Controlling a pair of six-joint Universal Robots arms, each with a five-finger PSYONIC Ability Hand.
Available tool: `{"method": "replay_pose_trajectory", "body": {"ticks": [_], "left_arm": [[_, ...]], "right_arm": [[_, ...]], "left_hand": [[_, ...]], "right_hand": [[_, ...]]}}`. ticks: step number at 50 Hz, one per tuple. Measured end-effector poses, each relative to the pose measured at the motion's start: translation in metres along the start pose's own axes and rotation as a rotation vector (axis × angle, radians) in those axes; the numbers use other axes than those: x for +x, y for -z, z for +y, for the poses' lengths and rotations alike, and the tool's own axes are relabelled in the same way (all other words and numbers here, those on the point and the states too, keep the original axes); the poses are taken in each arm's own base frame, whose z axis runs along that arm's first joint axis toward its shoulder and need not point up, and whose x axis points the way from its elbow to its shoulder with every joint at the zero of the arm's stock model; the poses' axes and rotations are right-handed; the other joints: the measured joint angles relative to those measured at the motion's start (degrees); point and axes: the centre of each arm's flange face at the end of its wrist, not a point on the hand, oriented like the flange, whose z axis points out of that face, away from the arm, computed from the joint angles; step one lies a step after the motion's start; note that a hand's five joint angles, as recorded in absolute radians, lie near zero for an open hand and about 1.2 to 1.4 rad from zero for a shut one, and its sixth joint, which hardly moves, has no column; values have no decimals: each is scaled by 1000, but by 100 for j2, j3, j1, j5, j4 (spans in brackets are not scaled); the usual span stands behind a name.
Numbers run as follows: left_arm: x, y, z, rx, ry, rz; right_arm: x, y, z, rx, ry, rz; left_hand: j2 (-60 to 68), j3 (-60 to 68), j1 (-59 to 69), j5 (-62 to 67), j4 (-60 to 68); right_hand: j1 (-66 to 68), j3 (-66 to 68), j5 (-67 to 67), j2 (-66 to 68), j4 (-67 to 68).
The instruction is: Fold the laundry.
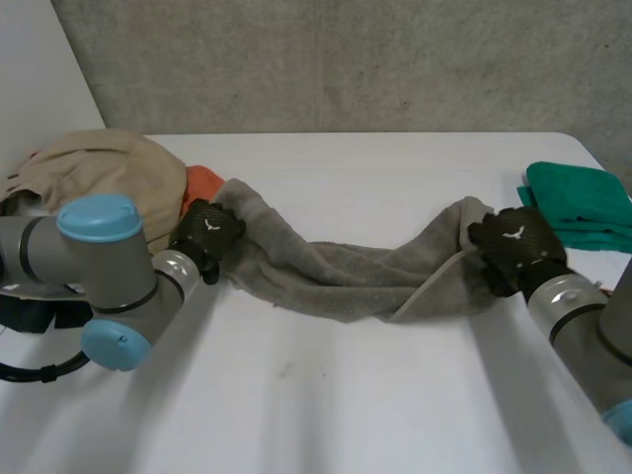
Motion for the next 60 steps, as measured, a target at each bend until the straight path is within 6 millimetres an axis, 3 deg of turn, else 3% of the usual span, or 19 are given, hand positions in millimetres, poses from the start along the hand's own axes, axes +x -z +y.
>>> {"method": "replay_pose_trajectory", "body": {"ticks": [6,29,32,37,42,46,49,53,57,60], "left_arm": [[2,-7,1,5,-14,2],[10,-24,8,28,-51,28],[9,-25,6,34,-50,27],[7,-26,3,45,-51,20],[4,-29,-1,63,-57,12],[-1,-28,-9,82,-67,0],[-8,-23,-21,102,-75,-16],[-30,1,-51,141,-85,-63],[-54,52,-87,165,-92,-104],[-59,87,-98,148,-91,-94]], "right_arm": [[23,-8,3,-9,-10,68],[57,-24,6,-12,-12,171],[60,-26,8,-19,-13,179],[61,-27,11,-27,-13,180],[61,-28,11,-28,-14,180],[62,-28,9,-23,-14,184],[66,-25,3,-22,-10,186],[78,-12,-19,-44,2,177],[96,21,-54,-130,36,128],[101,40,-68,-195,79,80]], "left_hand": [[218,226,210,234,243],[569,572,567,566,581],[1537,1480,1606,1452,1488],[2056,2030,2100,1992,2042],[3880,3848,3825,3789,3855],[4220,4190,3897,4028,4239],[4229,4196,3896,4028,4239],[4229,4196,3896,4028,4239],[4230,4196,3896,4028,4240],[4230,4196,3896,4028,4240]], "right_hand": [[0,0,0,0,8],[0,0,0,0,29],[0,0,0,0,29],[0,0,0,0,28],[0,0,0,0,28],[0,0,0,0,29],[0,0,0,0,29],[0,0,0,0,29],[0,0,0,0,29],[0,0,0,0,29]]}}
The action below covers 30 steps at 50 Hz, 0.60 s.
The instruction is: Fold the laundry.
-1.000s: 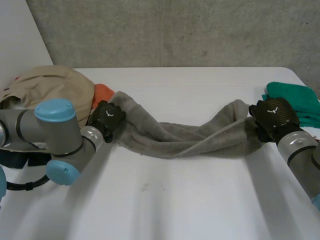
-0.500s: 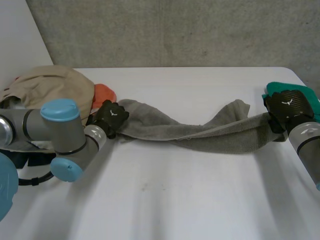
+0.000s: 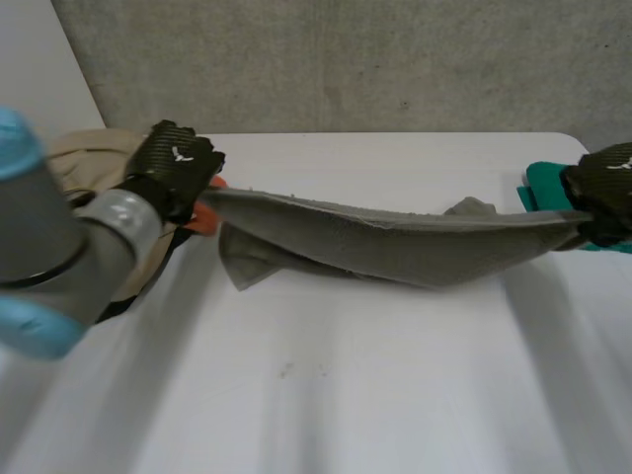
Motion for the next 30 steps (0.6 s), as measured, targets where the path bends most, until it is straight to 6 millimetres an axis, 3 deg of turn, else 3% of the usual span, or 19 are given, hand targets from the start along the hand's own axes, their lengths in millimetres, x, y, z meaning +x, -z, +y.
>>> {"method": "replay_pose_trajectory", "body": {"ticks": [3,5,6,8,12,15,18,22,23,25,26,29,30], "left_arm": [[2,42,-6,-75,11,65],[2,45,-6,-84,13,73],[14,72,2,-192,28,171],[23,84,10,-268,37,243],[39,90,27,-395,49,357],[45,73,41,-437,49,383],[42,37,53,-432,33,333],[20,-16,52,-344,-3,168],[20,-16,52,-344,-3,168],[-4,-49,39,-234,-27,21],[-23,-68,25,-139,-42,-86],[-55,-90,-4,35,-66,-261],[-74,-98,-23,141,-78,-362]], "right_arm": [[2,24,-4,-87,94,-80],[2,26,-4,-95,102,-88],[1,28,-3,-105,113,-99],[-8,42,5,-183,200,-210],[-19,38,16,-220,227,-283],[-31,18,31,-237,234,-319],[-38,-8,38,-223,241,-283],[-32,-43,25,-135,246,-131],[-32,-43,25,-135,246,-131],[-23,-59,5,-41,247,-22],[-11,-72,-21,81,244,95],[6,-81,-54,240,237,234],[20,-83,-79,365,227,338]], "left_hand": [[5,1,0,0,2],[5,1,0,0,1],[5,1,0,0,1],[5,3,0,0,1],[5,3,0,0,2],[9,3,0,0,4],[11,3,0,0,15],[11,4,0,0,23],[11,4,0,0,23],[11,7,0,-2,25],[11,7,0,-2,25],[11,7,0,-2,25],[11,7,0,-2,25]], "right_hand": [[0,0,0,0,0],[0,0,0,0,0],[0,0,0,0,0],[0,0,0,0,1],[0,0,0,0,1],[0,0,0,0,1],[0,0,0,0,1],[0,0,1,0,1],[0,0,1,0,1],[0,0,6,0,1],[0,0,7,0,1],[0,0,7,0,1],[0,0,8,0,1]]}}
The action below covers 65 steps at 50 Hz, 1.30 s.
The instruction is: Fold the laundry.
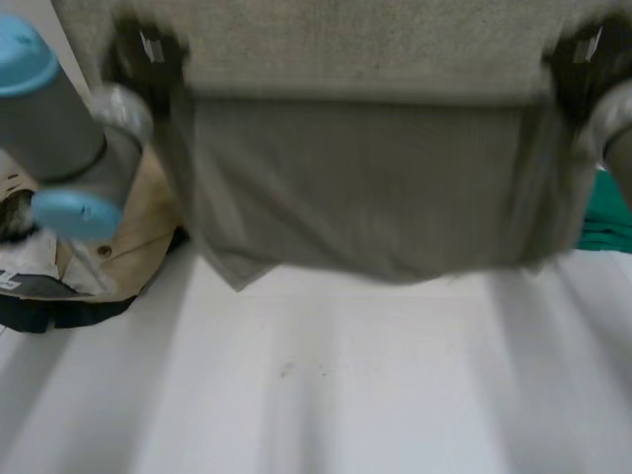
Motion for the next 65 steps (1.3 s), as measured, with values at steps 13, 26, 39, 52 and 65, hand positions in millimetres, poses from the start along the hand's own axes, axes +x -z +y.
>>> {"method": "replay_pose_trajectory", "body": {"ticks": [13,26,39,52,65], "left_arm": [[-65,-23,-68,379,19,-356],[30,33,18,73,94,-24],[132,119,76,-164,85,369],[85,241,59,-543,-77,722],[72,209,47,-506,-94,642]], "right_arm": [[63,-25,-69,444,-37,415],[-22,-14,4,212,-143,117],[-109,49,90,-199,-187,-295],[-52,144,102,-626,-44,-605],[-54,131,121,-595,-1,-565]], "left_hand": [[0,0,0,0,0],[18,22,0,0,2],[18,22,0,0,2],[18,22,0,0,2],[18,22,0,0,2]], "right_hand": [[0,0,31,0,1],[33,0,32,0,19],[34,0,32,0,20],[34,0,32,0,20],[34,0,33,0,20]]}}
